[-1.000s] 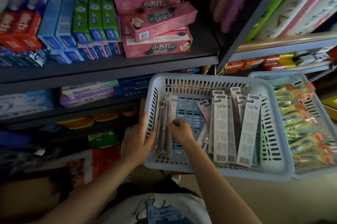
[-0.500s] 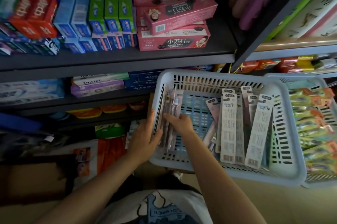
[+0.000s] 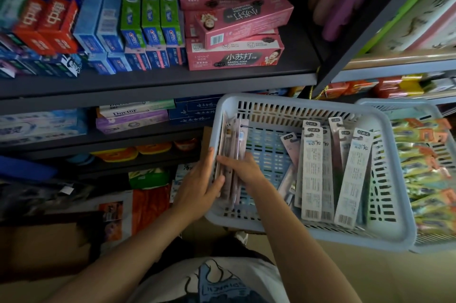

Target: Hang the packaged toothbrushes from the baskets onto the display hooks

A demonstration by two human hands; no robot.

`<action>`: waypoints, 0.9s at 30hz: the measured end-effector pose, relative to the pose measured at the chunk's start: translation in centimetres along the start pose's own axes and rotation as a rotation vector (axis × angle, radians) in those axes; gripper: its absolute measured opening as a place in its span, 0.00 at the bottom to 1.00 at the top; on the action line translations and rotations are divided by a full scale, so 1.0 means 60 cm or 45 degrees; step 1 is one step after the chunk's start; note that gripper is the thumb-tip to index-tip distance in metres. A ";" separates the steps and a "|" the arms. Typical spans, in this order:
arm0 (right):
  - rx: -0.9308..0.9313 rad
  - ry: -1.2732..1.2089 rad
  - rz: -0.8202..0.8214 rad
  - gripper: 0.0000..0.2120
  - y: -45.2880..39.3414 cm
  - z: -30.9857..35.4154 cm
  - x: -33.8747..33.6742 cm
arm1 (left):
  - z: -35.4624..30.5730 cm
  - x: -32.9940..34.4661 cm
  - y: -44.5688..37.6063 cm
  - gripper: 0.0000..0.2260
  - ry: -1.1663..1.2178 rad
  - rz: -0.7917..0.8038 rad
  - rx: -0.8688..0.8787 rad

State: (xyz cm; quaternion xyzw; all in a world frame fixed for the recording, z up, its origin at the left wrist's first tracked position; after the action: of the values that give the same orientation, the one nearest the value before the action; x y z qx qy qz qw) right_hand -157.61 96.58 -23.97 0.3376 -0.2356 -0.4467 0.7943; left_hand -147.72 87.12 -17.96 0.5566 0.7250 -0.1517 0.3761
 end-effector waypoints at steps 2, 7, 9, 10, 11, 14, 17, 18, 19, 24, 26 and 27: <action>0.026 -0.055 0.051 0.47 0.000 -0.001 0.003 | 0.009 0.003 -0.001 0.32 0.022 0.036 0.001; -0.052 -0.161 0.279 0.21 0.034 0.027 0.029 | 0.015 -0.012 -0.013 0.30 0.142 -0.030 -0.090; -0.080 -0.218 0.337 0.19 0.044 0.033 0.034 | 0.000 -0.018 -0.015 0.29 0.178 -0.080 -0.129; -0.091 -0.243 0.360 0.19 0.049 0.036 0.037 | -0.007 -0.021 -0.015 0.29 0.169 -0.104 -0.147; -0.094 -0.265 0.373 0.19 0.054 0.038 0.038 | -0.015 -0.025 -0.015 0.28 0.128 -0.129 -0.154; -0.104 -0.287 0.366 0.20 0.064 0.040 0.032 | -0.033 -0.043 -0.017 0.22 -0.063 -0.203 -0.140; -0.143 -0.228 0.285 0.25 0.074 0.047 0.018 | -0.055 -0.057 -0.026 0.19 0.031 -0.201 -0.137; -0.159 -0.192 0.235 0.32 0.079 0.055 0.013 | -0.061 -0.059 -0.030 0.20 0.100 -0.182 -0.154; -0.174 -0.149 0.163 0.39 0.082 0.062 0.007 | -0.069 -0.059 -0.034 0.20 0.157 -0.156 -0.168; -0.328 -0.012 -0.119 0.49 0.108 0.120 -0.033 | -0.108 -0.049 -0.048 0.24 0.516 -0.029 -0.305; -0.402 0.054 -0.195 0.38 0.140 0.148 -0.043 | -0.130 -0.044 -0.053 0.24 0.657 0.037 -0.298; -0.442 0.065 -0.233 0.29 0.154 0.157 -0.050 | -0.146 -0.045 -0.053 0.25 0.711 0.073 -0.263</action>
State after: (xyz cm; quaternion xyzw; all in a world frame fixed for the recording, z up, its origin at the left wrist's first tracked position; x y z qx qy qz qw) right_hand -160.38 99.55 -11.07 0.2269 -0.1033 -0.5422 0.8025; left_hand -153.67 89.81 -10.79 0.5558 0.7961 0.0927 0.2209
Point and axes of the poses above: each hand's wrist, its own y-axis away from the middle knuckle, its own x-axis out of the palm, z = x × y, the point moved 10 cm from there along -y, towards the middle knuckle, and after that the axes turned 6 degrees about -y, right-handed, at the moved point
